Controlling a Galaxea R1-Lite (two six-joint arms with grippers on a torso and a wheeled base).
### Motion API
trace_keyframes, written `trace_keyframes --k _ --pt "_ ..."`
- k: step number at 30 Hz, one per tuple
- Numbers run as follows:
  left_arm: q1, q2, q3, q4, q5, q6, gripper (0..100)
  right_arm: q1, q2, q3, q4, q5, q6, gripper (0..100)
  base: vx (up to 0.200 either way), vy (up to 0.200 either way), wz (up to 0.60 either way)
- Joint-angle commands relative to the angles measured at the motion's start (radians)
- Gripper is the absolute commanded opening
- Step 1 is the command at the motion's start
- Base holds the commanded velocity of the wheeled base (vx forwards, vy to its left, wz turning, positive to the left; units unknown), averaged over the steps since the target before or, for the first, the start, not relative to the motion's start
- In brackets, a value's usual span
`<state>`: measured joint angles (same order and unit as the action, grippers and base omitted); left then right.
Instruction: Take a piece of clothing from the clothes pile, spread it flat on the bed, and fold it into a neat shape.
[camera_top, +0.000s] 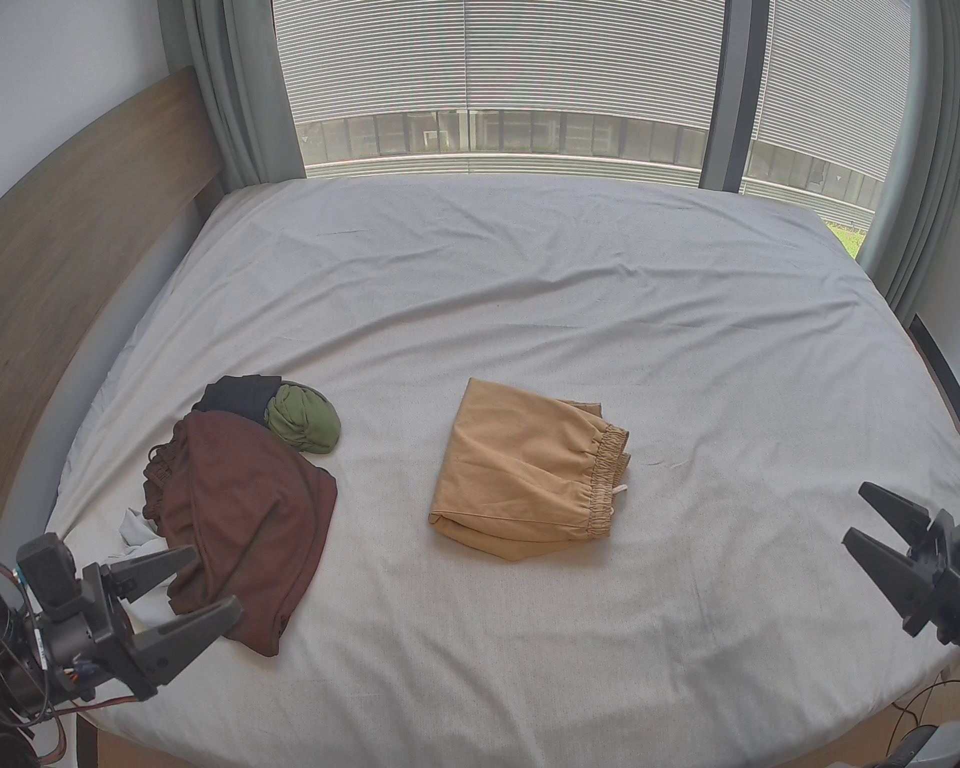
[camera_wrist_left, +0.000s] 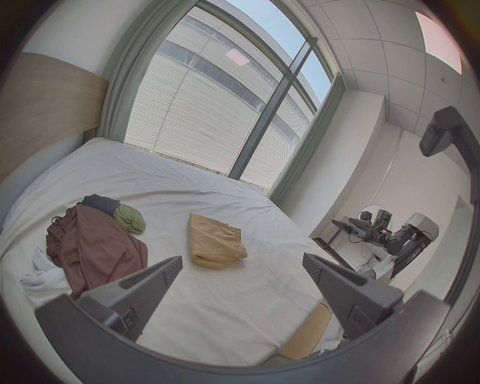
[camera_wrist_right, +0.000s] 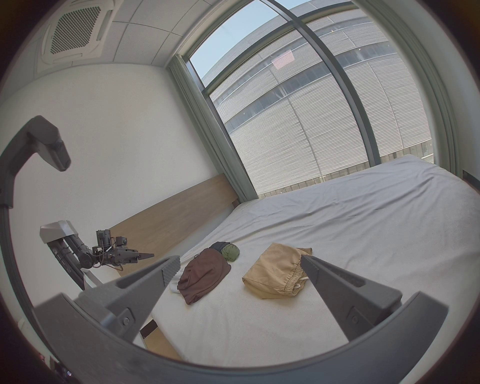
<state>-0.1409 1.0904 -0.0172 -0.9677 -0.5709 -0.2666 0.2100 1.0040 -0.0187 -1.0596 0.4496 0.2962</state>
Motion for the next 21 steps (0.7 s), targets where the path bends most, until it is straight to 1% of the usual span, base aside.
trace_keyframes --k 1,3,4,5,8,11,13,14,15,16,17,20,21 --pt "0.017 -0.279 0.016 0.168 -0.015 0.000 100 -0.029 -0.257 0.016 0.132 0.000 0.000 100 0.000 0.000 0.00" --pt "0.017 -0.346 0.016 0.228 -0.015 -0.002 100 -0.043 -0.340 0.016 0.196 0.000 0.000 100 0.000 0.000 0.00" --pt "0.017 -0.351 0.016 0.233 -0.015 -0.002 100 -0.044 -0.346 0.016 0.202 0.000 0.000 100 0.000 0.000 0.00" --pt "0.017 -0.408 0.016 0.277 -0.015 -0.005 100 -0.060 -0.421 0.016 0.265 0.001 -0.003 100 0.000 0.000 0.00" --pt "0.017 -0.512 0.016 0.362 -0.015 -0.008 100 -0.086 -0.552 0.014 0.368 0.003 -0.005 100 0.000 0.000 0.00" --pt "0.015 -0.623 0.016 0.463 -0.015 -0.008 100 -0.087 -0.677 0.013 0.486 0.003 -0.005 100 0.000 0.000 0.00" --pt "0.015 -0.633 0.016 0.474 -0.015 -0.008 100 -0.087 -0.690 0.013 0.500 0.003 -0.005 100 0.000 0.000 0.00" --pt "0.015 -0.728 0.016 0.567 -0.015 -0.008 100 -0.089 -0.797 0.008 0.618 0.003 -0.005 100 0.000 0.000 0.00" --pt "0.015 -0.728 0.016 0.567 -0.015 -0.008 100 -0.089 -0.797 0.008 0.618 0.003 -0.005 100 0.000 0.000 0.00" --pt "0.009 -0.797 0.016 0.627 -0.015 -0.008 100 -0.090 -0.868 0.008 0.685 0.003 -0.005 100 0.000 0.000 0.00" --pt "0.007 -0.837 0.016 0.658 -0.015 -0.008 100 -0.090 -0.900 0.008 0.716 0.003 -0.005 100 0.000 0.000 0.00" --pt "0.007 -0.919 0.016 0.727 -0.015 -0.010 100 -0.093 -0.914 0.019 0.728 0.003 -0.008 100 0.000 0.000 0.00" --pt "0.007 -0.971 0.016 0.774 -0.012 -0.010 100 -0.093 -0.912 0.019 0.731 0.001 -0.006 100 0.000 0.000 0.00"
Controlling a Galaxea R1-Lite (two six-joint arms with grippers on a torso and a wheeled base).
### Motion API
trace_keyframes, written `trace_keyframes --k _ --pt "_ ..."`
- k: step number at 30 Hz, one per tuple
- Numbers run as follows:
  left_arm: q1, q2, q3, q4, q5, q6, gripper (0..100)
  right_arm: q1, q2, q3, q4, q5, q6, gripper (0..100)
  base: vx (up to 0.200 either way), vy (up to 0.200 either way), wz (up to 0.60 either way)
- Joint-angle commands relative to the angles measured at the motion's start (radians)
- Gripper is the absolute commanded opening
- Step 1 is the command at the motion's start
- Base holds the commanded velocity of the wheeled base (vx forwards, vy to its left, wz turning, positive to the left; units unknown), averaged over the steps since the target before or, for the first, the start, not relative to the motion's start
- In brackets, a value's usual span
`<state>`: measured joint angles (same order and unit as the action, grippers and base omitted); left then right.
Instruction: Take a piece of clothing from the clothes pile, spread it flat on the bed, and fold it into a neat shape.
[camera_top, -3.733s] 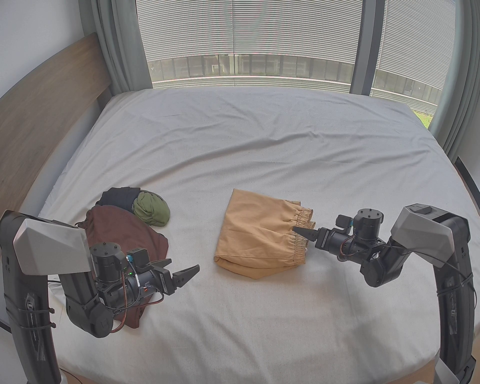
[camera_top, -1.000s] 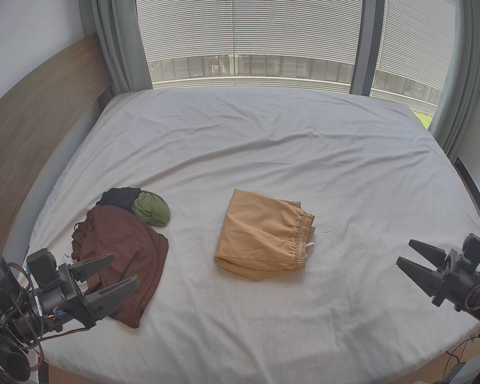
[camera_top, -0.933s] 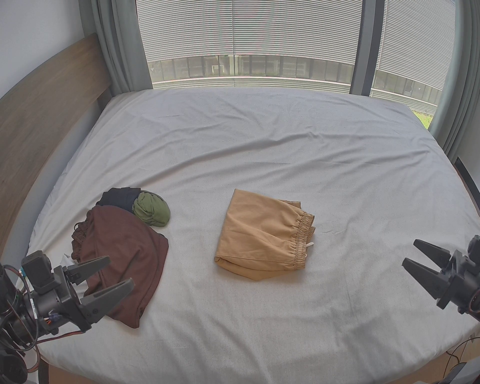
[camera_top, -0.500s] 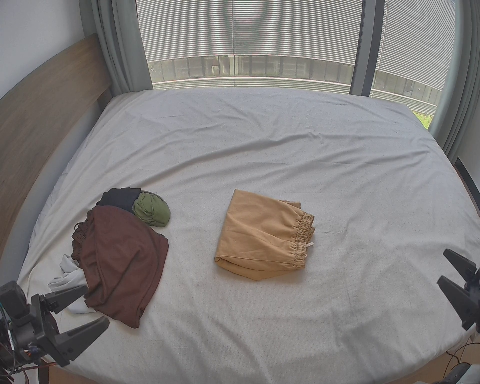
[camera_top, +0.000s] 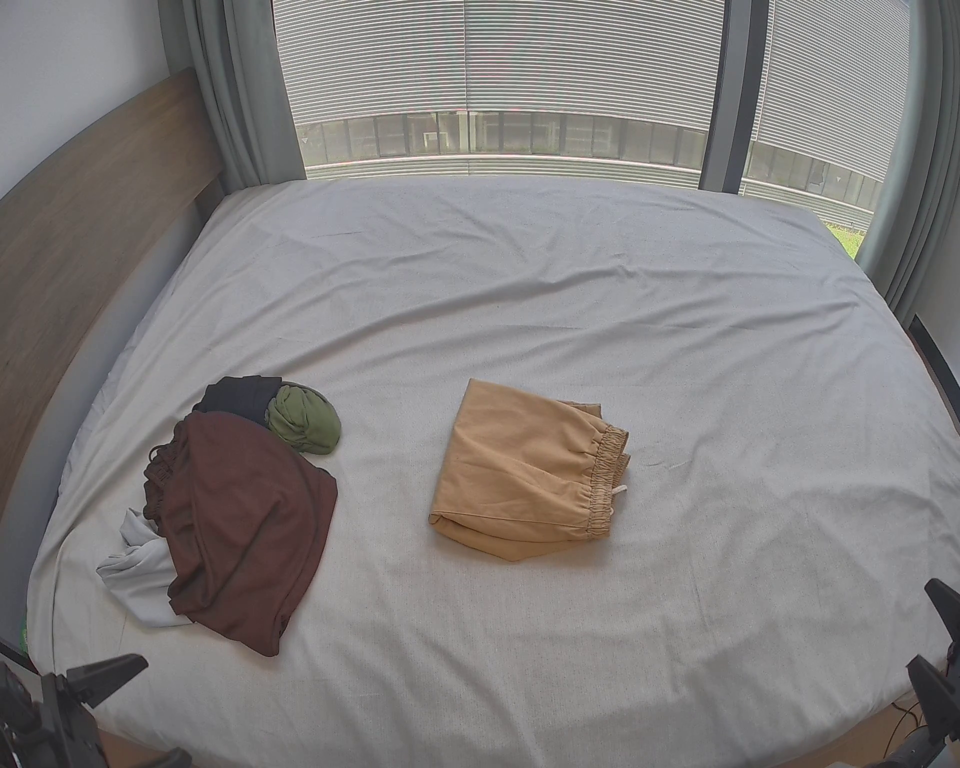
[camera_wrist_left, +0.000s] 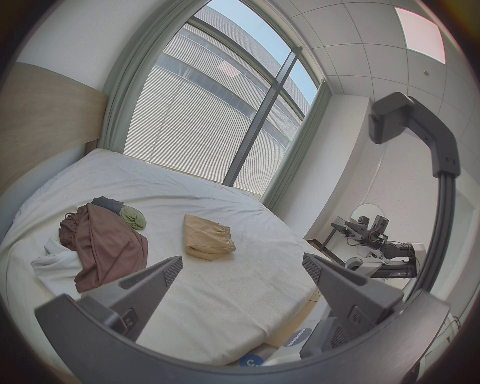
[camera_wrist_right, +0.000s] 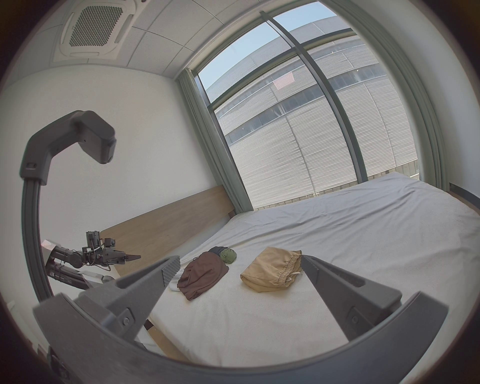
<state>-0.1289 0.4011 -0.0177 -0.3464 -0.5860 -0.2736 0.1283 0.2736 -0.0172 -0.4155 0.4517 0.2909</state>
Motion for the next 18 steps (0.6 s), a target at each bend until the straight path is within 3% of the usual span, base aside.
trace_keyframes --k 1,5,6,10,12,14,16,18 --pt "-0.003 -0.309 0.016 0.179 0.008 -0.001 100 -0.012 -0.182 0.017 0.089 -0.002 -0.002 100 0.000 0.000 0.00" --pt "-0.003 -0.312 0.016 0.195 0.029 0.008 100 -0.012 -0.180 0.017 0.093 -0.011 -0.015 100 0.000 0.000 0.00" --pt "-0.003 -0.311 0.015 0.187 0.123 0.010 100 -0.035 -0.182 0.016 0.127 -0.030 -0.048 100 0.000 0.000 0.00" --pt "-0.001 -0.311 0.015 0.196 0.218 0.036 100 -0.184 -0.198 -0.003 0.236 -0.044 -0.079 100 0.000 0.000 0.00" --pt "0.020 -0.309 0.016 0.202 0.259 0.065 100 -0.174 -0.200 0.010 0.248 -0.119 -0.156 100 0.000 0.000 0.00" --pt "0.072 -0.318 0.015 0.225 0.291 0.100 100 -0.164 -0.206 0.017 0.294 -0.284 -0.251 100 0.000 0.000 0.00" --pt "0.134 -0.352 0.015 0.285 0.295 0.134 100 -0.145 -0.257 0.016 0.366 -0.407 -0.279 100 0.000 0.000 0.00" --pt "0.152 -0.369 0.013 0.300 0.324 0.152 100 -0.138 -0.271 0.013 0.362 -0.485 -0.291 100 0.000 0.000 0.00"
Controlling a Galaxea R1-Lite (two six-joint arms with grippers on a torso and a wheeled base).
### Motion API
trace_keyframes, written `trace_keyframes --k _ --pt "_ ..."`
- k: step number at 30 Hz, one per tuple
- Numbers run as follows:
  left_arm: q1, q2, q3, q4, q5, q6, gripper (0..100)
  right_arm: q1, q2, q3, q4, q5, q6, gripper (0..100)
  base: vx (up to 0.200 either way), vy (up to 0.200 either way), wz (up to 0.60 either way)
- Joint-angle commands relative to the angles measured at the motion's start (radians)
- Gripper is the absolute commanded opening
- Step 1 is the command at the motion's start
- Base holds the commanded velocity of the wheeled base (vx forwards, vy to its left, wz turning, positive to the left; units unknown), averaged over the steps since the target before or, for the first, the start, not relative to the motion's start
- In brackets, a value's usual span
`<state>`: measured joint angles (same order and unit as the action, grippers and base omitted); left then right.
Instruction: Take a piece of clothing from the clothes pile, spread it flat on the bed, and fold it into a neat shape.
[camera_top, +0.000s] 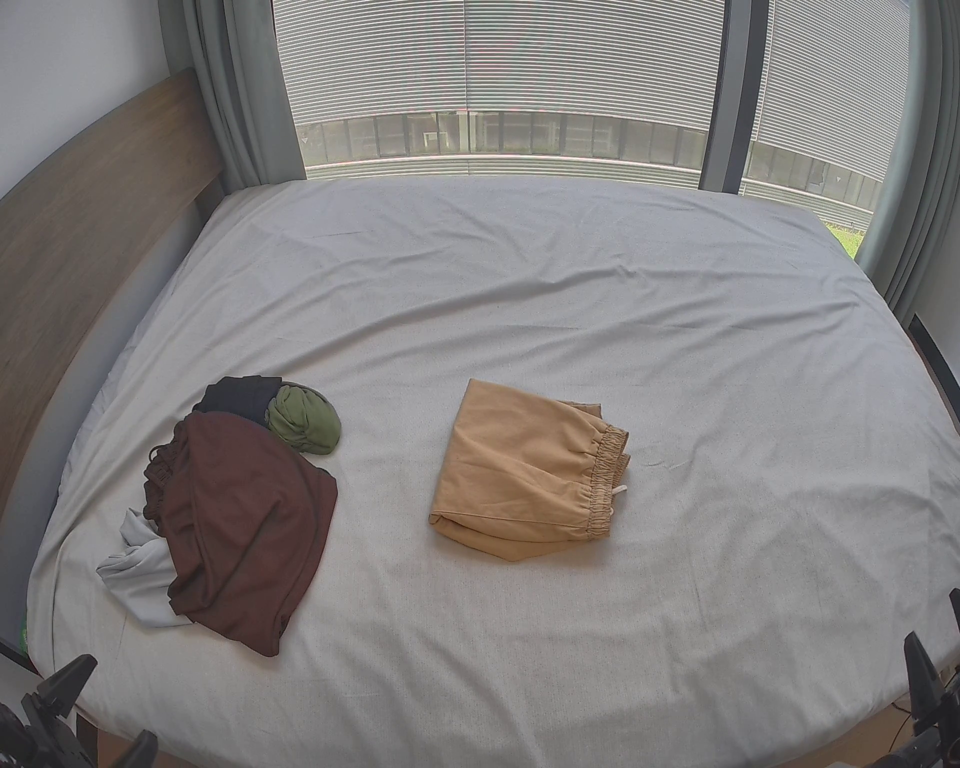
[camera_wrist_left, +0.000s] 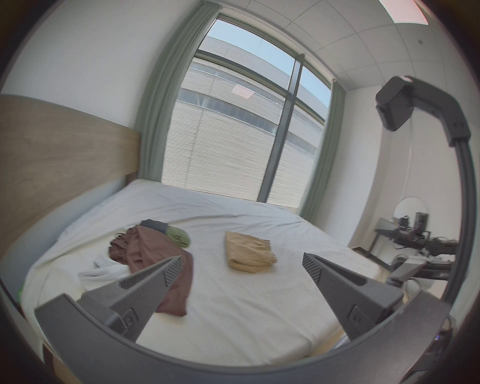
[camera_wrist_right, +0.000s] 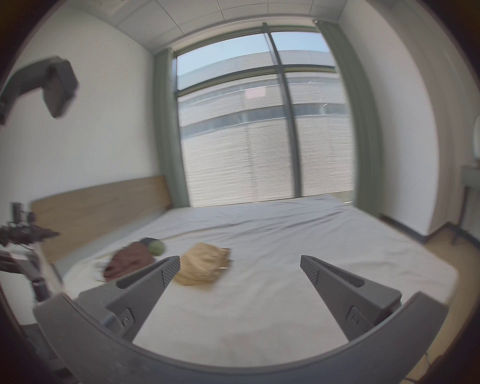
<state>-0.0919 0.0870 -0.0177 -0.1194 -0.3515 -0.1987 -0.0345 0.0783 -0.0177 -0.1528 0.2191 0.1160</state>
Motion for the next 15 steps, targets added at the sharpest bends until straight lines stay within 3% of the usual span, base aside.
trace_keyframes --k 1,4,10,12,14,15 --pt "0.113 -0.055 0.013 0.067 0.111 0.078 100 0.025 -0.069 0.015 0.096 -0.268 -0.124 100 0.000 0.000 0.00" --pt "0.112 -0.053 0.018 0.055 0.227 0.087 100 0.025 -0.066 0.015 0.096 -0.297 -0.137 100 0.000 0.000 0.00" --pt "0.112 -0.053 0.018 0.055 0.312 0.104 100 0.031 -0.068 0.015 0.101 -0.271 -0.093 100 0.000 0.000 0.00" --pt "0.112 -0.052 0.018 0.106 0.374 0.183 100 0.030 -0.068 0.015 0.098 -0.273 -0.093 100 0.000 0.000 0.00" --pt "0.112 -0.052 0.018 0.132 0.378 0.183 100 0.030 -0.068 0.015 0.099 -0.281 -0.090 100 0.000 0.000 0.00" --pt "0.112 -0.052 0.018 0.119 0.378 0.180 100 0.030 -0.068 0.015 0.099 -0.348 -0.081 100 0.000 0.000 0.00"
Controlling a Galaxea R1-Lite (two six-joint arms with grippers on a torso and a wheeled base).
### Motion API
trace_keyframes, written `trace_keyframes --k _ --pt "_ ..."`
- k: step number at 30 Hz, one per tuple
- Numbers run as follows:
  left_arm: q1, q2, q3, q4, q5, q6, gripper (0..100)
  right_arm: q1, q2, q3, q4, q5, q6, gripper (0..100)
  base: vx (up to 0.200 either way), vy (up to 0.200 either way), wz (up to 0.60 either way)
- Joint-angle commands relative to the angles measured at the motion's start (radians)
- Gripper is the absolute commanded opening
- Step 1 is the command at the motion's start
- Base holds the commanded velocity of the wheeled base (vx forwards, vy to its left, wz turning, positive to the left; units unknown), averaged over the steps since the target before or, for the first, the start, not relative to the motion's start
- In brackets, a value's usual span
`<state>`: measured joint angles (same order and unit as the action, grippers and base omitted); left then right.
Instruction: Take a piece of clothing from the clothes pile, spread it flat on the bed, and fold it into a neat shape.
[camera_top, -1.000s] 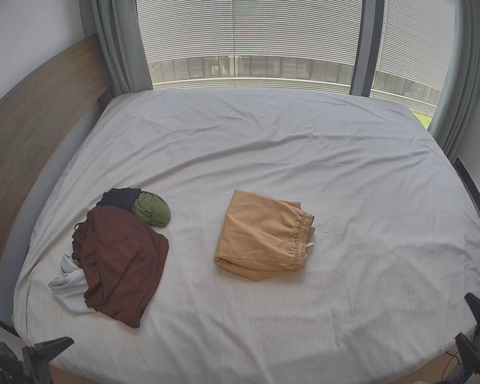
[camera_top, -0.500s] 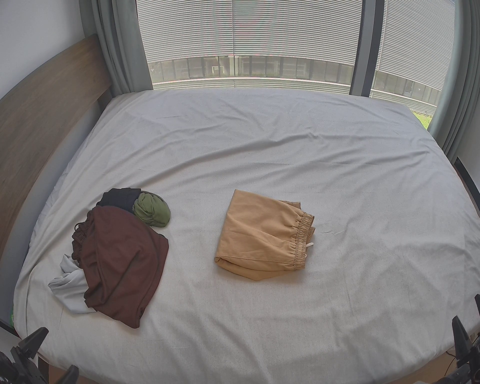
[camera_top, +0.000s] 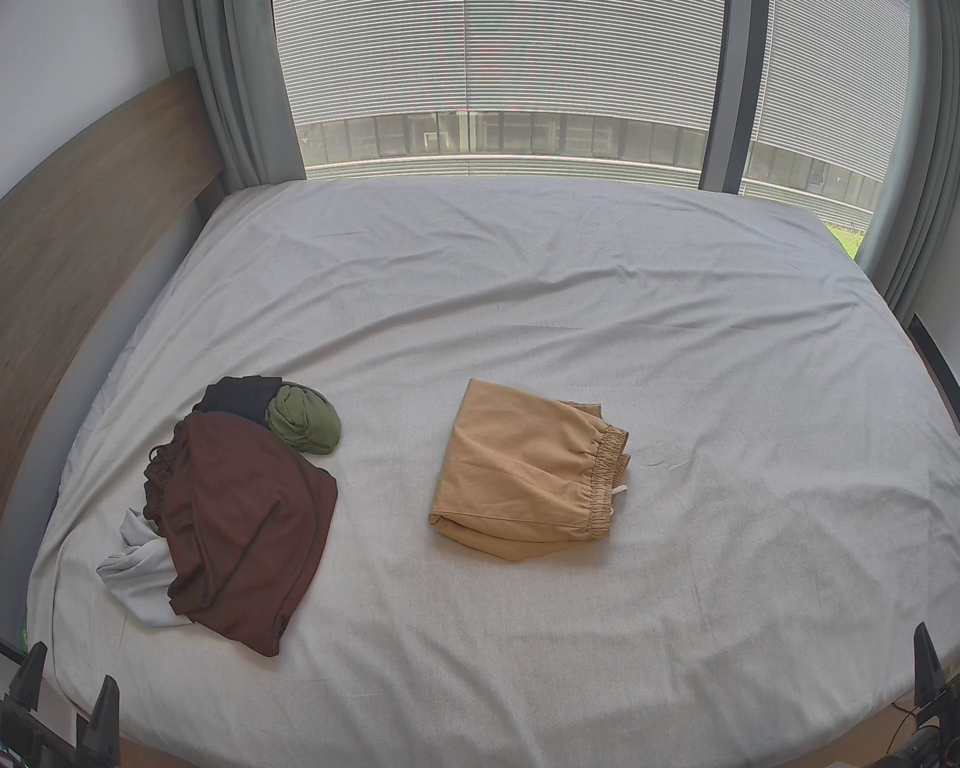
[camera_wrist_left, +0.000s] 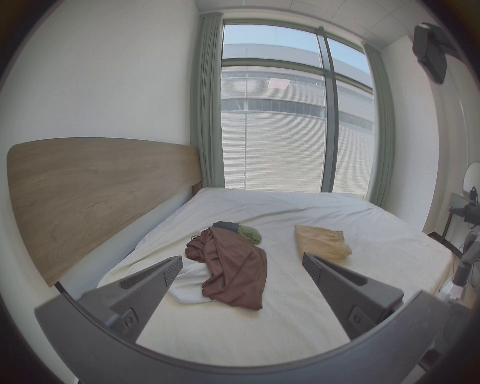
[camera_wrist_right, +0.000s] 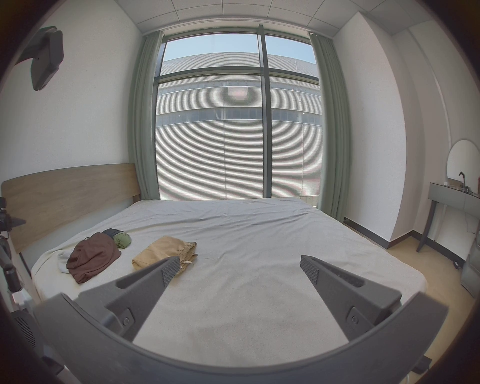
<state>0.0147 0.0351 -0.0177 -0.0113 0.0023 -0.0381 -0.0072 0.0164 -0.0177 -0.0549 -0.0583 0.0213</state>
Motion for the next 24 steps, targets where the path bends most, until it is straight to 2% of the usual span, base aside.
trace_keyframes --k 1,2,3,4,5,7,10,16,17,18,19,24 --pt "0.004 0.000 0.018 0.007 0.022 0.021 100 0.003 -0.006 0.013 0.007 -0.094 0.009 100 0.000 0.000 0.00" --pt "0.004 0.000 0.018 0.008 0.022 0.023 100 0.001 -0.004 0.013 0.009 -0.086 0.005 100 0.000 0.000 0.00" --pt "0.004 0.000 0.018 0.008 0.022 0.024 100 0.003 -0.004 0.013 0.006 -0.051 -0.004 100 0.000 0.000 0.00" --pt "0.001 -0.006 0.018 0.008 0.022 0.023 100 0.003 -0.004 0.015 0.000 -0.002 -0.007 100 0.000 0.000 0.00" --pt "-0.002 -0.011 0.018 0.007 0.022 0.023 100 0.003 -0.006 0.016 -0.003 0.083 0.000 100 0.000 0.000 0.00" --pt "-0.009 -0.024 0.018 0.007 0.021 0.023 100 0.003 -0.006 0.018 -0.006 0.135 0.029 100 0.000 0.000 0.00" --pt "-0.009 -0.027 0.018 0.007 0.019 0.027 100 0.003 -0.006 0.018 -0.017 0.109 0.031 100 0.000 0.000 0.00" --pt "-0.010 -0.027 0.018 0.007 0.008 0.037 100 0.001 -0.007 0.018 -0.019 0.110 0.029 100 0.000 0.000 0.00" --pt "-0.010 -0.027 0.018 0.007 0.008 0.037 100 0.003 -0.007 0.018 -0.019 0.089 0.017 100 0.000 0.000 0.00" --pt "-0.010 -0.027 0.018 0.007 0.008 0.035 100 0.001 -0.006 0.018 0.038 0.035 -0.001 100 0.000 0.000 0.00" --pt "-0.010 -0.027 0.018 0.007 0.008 0.037 100 0.001 -0.006 0.015 0.076 0.009 -0.017 100 0.000 0.000 0.00" --pt "-0.013 -0.029 0.018 0.008 0.007 0.037 100 0.003 -0.006 0.001 0.096 0.035 -0.023 100 0.000 0.000 0.00"
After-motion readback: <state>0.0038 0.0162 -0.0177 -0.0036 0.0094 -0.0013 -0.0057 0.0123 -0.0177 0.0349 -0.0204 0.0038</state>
